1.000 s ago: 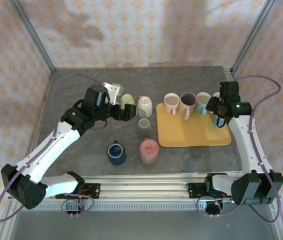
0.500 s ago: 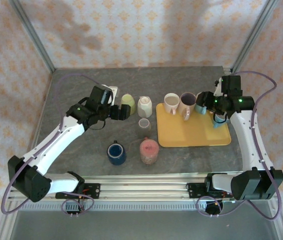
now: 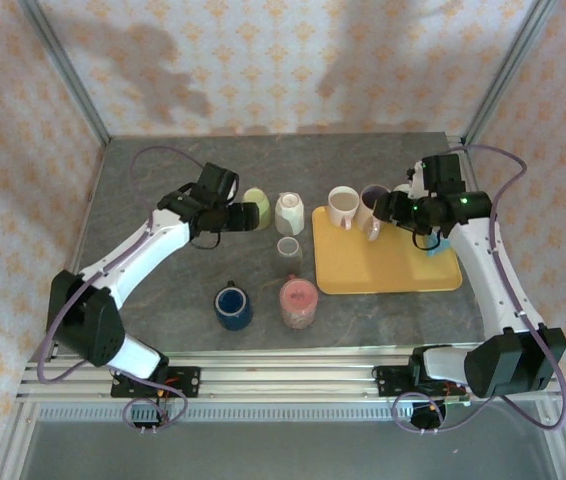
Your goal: Turn the mug right side up
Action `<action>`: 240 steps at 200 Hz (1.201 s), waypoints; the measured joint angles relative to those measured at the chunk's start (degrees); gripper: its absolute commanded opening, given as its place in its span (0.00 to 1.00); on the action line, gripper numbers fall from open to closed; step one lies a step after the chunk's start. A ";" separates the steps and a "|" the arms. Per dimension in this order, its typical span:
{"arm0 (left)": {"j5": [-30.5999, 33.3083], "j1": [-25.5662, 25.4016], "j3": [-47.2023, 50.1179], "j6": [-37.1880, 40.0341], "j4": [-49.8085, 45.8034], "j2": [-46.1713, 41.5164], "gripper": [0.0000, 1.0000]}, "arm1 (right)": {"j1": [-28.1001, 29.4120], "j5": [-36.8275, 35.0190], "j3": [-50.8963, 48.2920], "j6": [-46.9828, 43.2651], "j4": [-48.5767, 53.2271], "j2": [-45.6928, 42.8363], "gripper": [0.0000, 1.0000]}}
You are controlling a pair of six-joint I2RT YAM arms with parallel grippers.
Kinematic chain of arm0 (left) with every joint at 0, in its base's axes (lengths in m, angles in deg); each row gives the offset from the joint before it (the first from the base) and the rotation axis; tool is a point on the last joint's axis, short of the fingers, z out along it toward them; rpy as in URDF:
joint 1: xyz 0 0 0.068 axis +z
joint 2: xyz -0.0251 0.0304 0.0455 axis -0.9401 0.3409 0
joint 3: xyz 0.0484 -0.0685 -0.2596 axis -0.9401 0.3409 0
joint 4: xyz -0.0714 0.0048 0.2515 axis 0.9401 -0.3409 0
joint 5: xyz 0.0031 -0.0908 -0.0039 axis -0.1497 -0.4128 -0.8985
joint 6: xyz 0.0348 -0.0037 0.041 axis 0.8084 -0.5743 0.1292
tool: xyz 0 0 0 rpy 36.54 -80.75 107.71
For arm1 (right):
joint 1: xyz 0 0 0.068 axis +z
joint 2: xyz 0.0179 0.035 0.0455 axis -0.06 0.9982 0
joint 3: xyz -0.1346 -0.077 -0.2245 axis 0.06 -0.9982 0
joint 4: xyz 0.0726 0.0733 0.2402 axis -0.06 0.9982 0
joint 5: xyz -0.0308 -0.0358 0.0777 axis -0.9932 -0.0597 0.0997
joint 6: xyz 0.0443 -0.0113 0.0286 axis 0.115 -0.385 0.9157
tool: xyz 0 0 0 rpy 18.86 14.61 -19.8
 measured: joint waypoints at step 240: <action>-4.98 -15.06 -11.89 -8.22 -6.36 14.23 0.87 | 1.77 2.14 -8.17 -0.66 -2.14 -3.34 0.62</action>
